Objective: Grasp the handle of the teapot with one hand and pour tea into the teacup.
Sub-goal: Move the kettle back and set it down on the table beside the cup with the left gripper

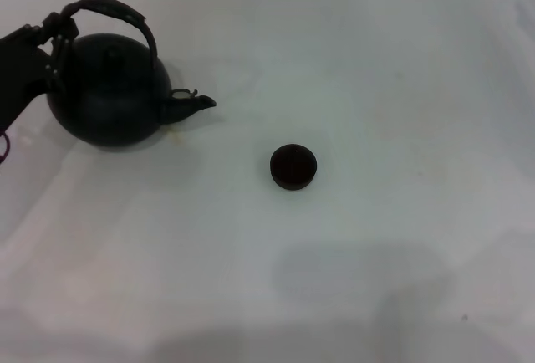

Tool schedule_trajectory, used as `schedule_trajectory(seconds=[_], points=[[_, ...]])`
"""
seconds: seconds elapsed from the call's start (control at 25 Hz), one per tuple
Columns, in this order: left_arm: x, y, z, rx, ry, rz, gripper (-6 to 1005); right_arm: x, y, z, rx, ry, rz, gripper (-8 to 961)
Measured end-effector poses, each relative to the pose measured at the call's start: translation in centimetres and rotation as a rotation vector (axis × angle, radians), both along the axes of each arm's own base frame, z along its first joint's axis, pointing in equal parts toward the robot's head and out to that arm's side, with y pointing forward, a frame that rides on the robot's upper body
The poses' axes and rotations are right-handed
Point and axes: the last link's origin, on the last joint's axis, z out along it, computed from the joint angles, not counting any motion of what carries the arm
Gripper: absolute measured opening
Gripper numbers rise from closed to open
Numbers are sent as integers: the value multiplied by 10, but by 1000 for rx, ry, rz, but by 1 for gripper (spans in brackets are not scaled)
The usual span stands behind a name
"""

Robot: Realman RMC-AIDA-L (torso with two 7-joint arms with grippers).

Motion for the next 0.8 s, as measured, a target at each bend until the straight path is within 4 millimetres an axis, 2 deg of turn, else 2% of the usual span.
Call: schedule_trajectory(seconds=[0.36, 0.8], points=[[-3, -2, -11, -26, -17, 45, 137, 1, 0, -1, 2, -11, -3, 829], [-9, -11, -12, -11, -9, 65, 124, 2, -1, -1, 2, -22, -5, 829]])
